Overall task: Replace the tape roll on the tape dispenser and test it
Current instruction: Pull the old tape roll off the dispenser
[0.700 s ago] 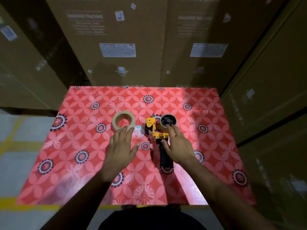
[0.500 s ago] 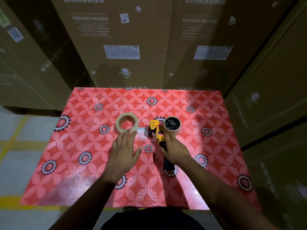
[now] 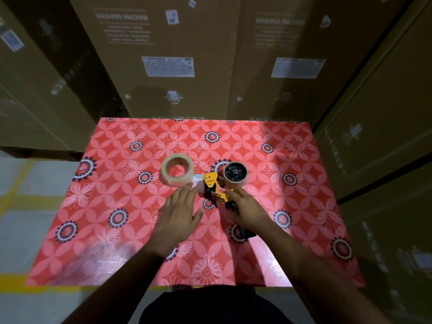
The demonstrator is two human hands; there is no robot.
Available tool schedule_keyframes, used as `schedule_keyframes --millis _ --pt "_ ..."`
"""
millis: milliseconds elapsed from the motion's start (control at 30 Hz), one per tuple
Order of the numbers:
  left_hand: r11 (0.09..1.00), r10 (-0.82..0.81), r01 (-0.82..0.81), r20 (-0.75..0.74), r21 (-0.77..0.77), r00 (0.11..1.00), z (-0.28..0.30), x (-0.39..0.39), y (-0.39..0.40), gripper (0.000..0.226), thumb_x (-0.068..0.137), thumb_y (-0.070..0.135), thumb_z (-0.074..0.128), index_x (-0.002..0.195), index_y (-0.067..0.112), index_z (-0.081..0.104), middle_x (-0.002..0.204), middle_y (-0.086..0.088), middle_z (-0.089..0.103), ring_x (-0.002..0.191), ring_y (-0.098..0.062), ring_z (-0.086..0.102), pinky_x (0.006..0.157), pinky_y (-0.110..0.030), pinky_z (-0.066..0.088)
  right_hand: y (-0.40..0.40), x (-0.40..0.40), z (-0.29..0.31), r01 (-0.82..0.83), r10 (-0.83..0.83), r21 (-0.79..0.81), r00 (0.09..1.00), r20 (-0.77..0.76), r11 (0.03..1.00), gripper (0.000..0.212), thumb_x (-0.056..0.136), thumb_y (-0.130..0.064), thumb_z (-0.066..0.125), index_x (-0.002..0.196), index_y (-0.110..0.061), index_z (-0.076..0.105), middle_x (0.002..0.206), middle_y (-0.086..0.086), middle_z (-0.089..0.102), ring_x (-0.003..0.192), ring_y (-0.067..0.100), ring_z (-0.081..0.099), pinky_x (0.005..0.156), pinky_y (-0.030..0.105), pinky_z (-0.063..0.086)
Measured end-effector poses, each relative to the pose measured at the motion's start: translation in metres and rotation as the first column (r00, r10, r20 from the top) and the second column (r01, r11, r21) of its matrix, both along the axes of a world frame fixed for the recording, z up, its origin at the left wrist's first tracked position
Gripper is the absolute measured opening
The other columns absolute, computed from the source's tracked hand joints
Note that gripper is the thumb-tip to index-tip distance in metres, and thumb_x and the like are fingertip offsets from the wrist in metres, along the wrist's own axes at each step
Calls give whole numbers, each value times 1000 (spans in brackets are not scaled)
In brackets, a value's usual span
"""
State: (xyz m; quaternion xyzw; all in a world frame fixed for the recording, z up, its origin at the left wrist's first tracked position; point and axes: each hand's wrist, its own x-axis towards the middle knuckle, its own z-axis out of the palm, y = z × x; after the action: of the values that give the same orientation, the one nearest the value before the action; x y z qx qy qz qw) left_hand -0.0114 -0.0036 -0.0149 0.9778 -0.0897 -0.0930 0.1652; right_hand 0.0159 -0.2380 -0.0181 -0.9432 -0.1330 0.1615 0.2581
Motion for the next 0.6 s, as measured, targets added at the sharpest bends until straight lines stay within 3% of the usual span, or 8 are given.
schedule_keyframes --millis 133,267,467,600 --pt "995 -95 95 9 -32 995 -8 -2 -6 69 108 38 53 166 17 24 175 -5 24 160 -25 24 128 -44 24 -9 -16 -6 -26 27 -27 999 33 999 55 89 -38 64 142 -30 54 143 10 53 109 39 62 89 42 54" --pt "987 -156 154 -38 -53 987 -17 -8 -9 66 109 35 53 166 21 24 176 -2 21 162 -24 22 130 -50 26 -15 -28 -9 -32 33 -68 999 19 997 65 77 -17 61 140 -32 56 150 11 46 112 43 59 92 48 52" --pt "987 -137 136 -7 -80 991 -27 -27 -7 60 110 37 49 165 24 29 175 1 26 161 -21 24 126 -40 13 -18 -43 -13 -38 40 -81 999 28 996 68 78 -17 67 143 -34 52 152 8 45 121 38 55 98 41 48" --pt "991 -98 97 4 -92 995 -23 -28 -11 60 104 51 32 153 20 47 163 -4 46 149 -24 39 122 -48 33 -22 -44 -18 -7 7 -22 1000 -1 1000 66 79 -40 57 144 -32 48 142 2 53 118 32 56 96 39 48"
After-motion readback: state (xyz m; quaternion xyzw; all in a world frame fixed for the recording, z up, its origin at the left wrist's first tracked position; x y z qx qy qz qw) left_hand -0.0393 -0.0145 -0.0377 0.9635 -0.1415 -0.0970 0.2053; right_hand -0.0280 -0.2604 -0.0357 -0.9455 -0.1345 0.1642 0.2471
